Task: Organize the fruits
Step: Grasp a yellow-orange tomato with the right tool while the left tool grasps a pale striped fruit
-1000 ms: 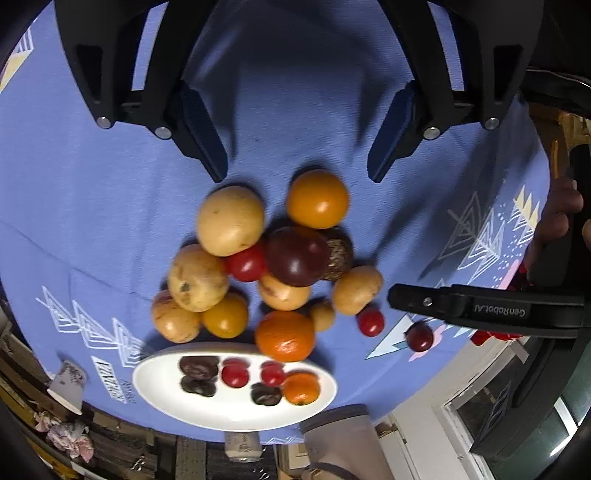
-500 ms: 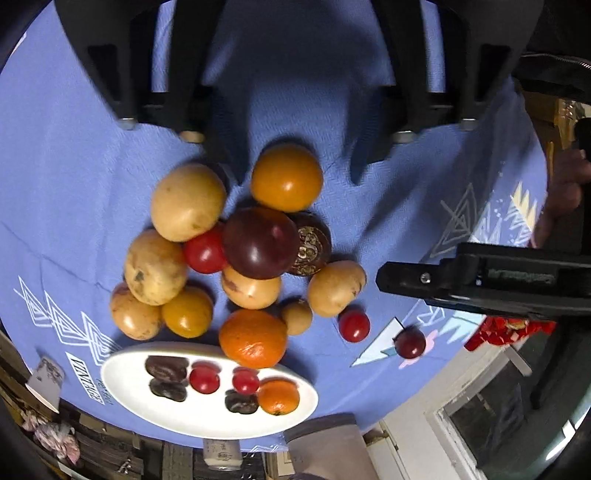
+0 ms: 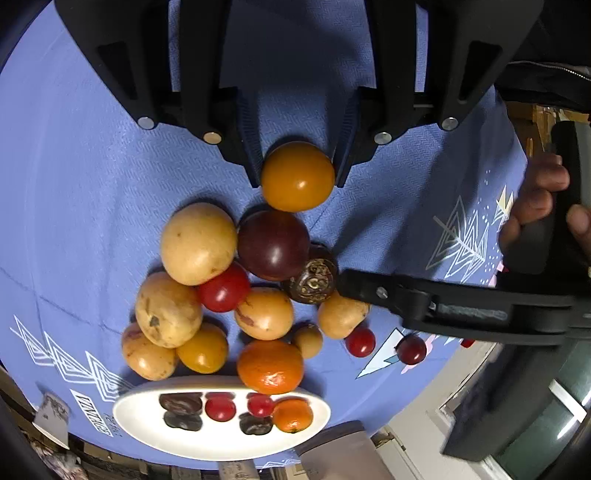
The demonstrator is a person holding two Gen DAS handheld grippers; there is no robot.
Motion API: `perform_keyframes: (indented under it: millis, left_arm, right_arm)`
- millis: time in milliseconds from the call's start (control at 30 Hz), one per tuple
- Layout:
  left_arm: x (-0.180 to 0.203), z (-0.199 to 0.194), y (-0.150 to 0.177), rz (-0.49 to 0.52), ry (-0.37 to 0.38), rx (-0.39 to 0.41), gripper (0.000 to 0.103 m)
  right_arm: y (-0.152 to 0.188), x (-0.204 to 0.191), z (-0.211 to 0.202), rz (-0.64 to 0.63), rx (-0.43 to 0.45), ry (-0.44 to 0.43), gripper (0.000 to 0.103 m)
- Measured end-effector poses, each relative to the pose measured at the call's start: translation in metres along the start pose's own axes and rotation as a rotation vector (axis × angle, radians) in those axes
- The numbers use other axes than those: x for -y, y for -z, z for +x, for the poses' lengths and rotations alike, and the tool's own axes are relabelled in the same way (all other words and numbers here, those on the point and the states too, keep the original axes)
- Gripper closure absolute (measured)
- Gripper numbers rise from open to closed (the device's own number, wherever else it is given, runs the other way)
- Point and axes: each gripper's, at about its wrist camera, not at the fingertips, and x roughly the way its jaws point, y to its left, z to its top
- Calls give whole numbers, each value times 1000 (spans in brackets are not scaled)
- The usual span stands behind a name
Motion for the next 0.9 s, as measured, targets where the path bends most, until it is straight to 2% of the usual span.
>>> perform_keyframes:
  millis: [167,267,333,500,567,767,900]
  left_arm:
    - [0,2,-10,-17,17,14,28]
    - [4,3,-15,12,-16,35,42]
    - [7,4,-16,25,0,31,59]
    - [12,2,-13,33,-29,36,59]
    - [8,-1,-11,16,-20,29,59]
    - [6,-24,-9,22,-25,82,59]
    - [6,-45,-11,31,-30,122,59]
  right_arm:
    - [4,6,-3,11,2,-18,65]
    - [4,8,-4,13,2,-21,65]
    - [3,7,-4,11,-2,-21,65]
    - [1,6,-5,4,-7,-17,64]
    - [0,4,-6,3,-5,-17,64]
    - [-10,2,-25,1,30,-23,64]
    - [-22,7,-52,4,84,-32,65]
